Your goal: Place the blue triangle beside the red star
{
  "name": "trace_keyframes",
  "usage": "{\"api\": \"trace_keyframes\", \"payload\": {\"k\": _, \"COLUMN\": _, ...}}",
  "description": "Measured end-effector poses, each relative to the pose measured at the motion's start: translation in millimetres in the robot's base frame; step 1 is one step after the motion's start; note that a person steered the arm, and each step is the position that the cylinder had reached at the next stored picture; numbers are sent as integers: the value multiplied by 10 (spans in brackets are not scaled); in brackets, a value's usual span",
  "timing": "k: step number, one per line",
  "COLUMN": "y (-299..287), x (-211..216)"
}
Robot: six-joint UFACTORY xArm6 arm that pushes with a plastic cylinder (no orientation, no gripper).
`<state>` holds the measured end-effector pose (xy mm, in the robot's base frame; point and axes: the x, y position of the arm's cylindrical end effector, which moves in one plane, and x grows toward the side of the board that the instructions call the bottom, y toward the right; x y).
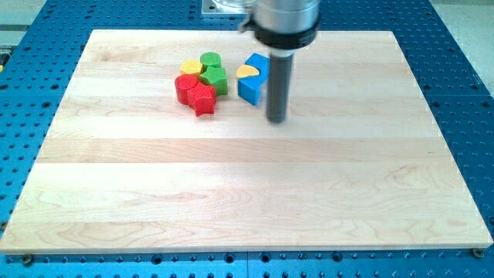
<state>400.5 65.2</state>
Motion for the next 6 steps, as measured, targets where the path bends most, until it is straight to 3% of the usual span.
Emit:
{"api": "trace_keyframes", "payload": {"k": 1, "y": 60, "x": -411}}
{"api": "trace_keyframes", "payload": {"k": 2, "y": 60, "x": -557}}
{"api": "trace_keyframes", "payload": {"k": 6, "y": -506, "x": -355}}
